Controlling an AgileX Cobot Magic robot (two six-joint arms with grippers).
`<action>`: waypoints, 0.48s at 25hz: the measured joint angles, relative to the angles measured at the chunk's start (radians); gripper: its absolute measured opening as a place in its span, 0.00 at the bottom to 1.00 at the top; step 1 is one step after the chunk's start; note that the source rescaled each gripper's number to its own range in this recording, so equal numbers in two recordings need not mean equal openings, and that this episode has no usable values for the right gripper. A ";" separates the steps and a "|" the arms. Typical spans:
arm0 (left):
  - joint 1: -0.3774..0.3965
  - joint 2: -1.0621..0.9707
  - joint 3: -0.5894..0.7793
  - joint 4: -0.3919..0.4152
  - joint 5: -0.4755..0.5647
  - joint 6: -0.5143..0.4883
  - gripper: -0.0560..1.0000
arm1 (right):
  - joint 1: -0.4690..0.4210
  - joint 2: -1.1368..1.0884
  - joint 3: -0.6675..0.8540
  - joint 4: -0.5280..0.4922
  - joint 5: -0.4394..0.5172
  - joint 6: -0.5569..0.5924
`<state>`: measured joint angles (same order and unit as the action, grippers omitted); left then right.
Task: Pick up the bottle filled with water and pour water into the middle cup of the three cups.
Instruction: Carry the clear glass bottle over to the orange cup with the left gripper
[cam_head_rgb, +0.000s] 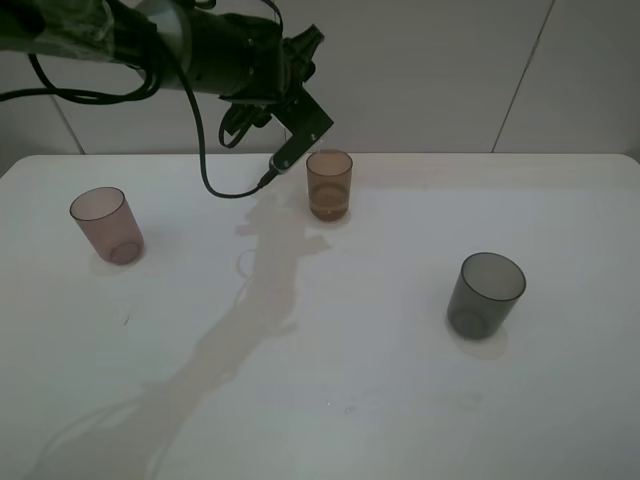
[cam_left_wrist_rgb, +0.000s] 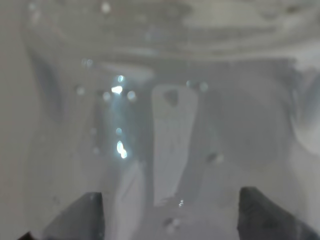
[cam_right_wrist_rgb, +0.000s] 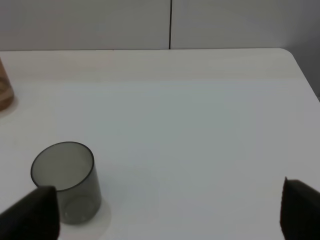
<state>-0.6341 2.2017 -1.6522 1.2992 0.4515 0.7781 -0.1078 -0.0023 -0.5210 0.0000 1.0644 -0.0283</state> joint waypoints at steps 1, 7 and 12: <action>0.000 0.000 0.000 0.000 -0.001 0.000 0.07 | 0.000 0.000 0.000 0.000 0.000 0.000; 0.000 0.000 0.000 0.000 -0.029 0.000 0.07 | 0.000 0.000 0.000 0.000 0.000 0.000; 0.000 0.000 0.000 -0.002 -0.031 -0.001 0.07 | 0.000 0.000 0.000 0.000 0.000 0.000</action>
<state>-0.6341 2.2017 -1.6522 1.2968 0.4203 0.7773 -0.1078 -0.0023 -0.5210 0.0000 1.0644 -0.0283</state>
